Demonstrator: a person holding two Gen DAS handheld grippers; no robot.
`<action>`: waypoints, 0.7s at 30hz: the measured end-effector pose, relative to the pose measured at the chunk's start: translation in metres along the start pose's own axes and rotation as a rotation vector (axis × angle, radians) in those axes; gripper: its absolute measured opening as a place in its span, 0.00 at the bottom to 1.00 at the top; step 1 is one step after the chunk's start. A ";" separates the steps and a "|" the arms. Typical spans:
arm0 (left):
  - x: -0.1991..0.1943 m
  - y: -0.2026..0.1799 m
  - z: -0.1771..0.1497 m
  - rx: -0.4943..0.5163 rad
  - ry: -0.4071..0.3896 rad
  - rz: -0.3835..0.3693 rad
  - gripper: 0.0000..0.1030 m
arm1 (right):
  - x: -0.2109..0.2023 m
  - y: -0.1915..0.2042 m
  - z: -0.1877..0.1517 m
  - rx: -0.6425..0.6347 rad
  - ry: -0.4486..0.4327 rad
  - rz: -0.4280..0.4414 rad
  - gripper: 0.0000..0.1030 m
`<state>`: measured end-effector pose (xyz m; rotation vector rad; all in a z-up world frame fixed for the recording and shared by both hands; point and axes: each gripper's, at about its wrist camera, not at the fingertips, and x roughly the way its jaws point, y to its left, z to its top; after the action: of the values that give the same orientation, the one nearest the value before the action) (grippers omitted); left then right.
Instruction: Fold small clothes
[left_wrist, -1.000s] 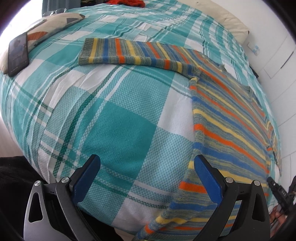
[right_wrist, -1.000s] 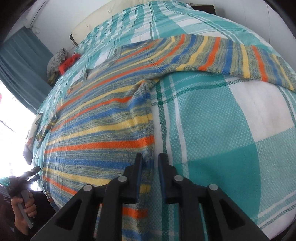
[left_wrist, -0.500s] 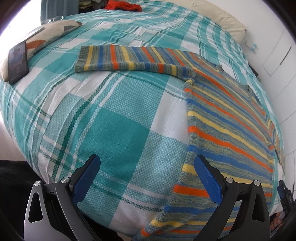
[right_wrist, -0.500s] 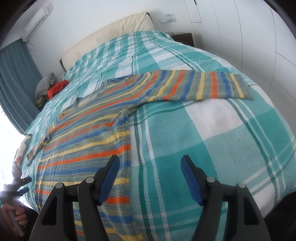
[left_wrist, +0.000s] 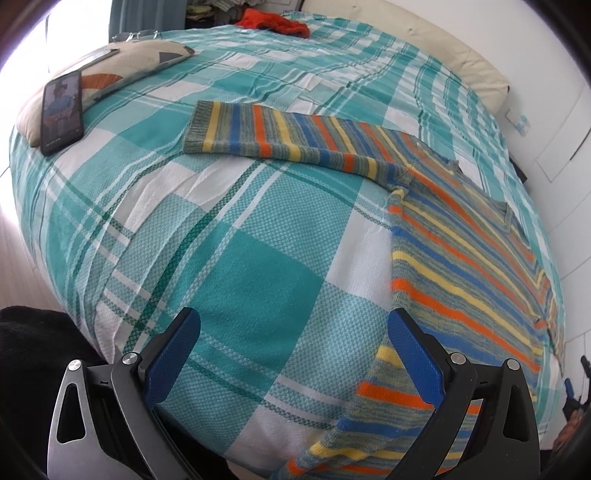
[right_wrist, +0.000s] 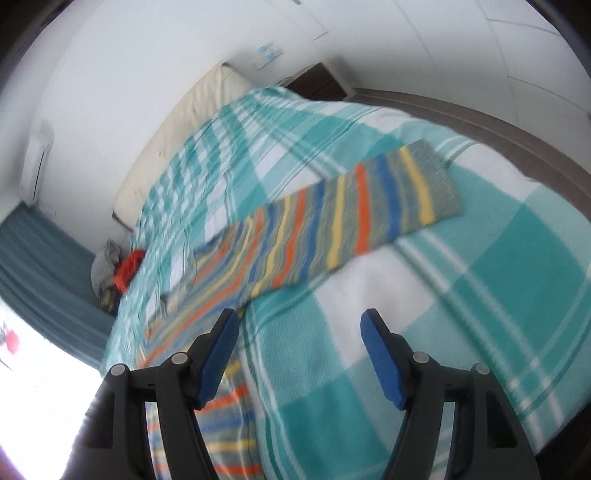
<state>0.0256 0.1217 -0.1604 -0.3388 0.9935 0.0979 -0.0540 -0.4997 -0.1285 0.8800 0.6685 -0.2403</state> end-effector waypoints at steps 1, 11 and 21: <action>0.000 -0.001 -0.001 0.002 0.001 0.003 0.99 | -0.002 -0.015 0.018 0.065 -0.012 0.002 0.66; 0.008 -0.005 -0.002 0.025 0.018 0.048 0.99 | 0.021 -0.100 0.088 0.341 0.099 0.001 0.61; 0.015 -0.010 -0.005 0.038 0.030 0.090 0.99 | 0.066 -0.114 0.106 0.324 0.184 0.099 0.38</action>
<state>0.0322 0.1100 -0.1727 -0.2615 1.0389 0.1558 -0.0084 -0.6483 -0.1938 1.2541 0.7667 -0.1820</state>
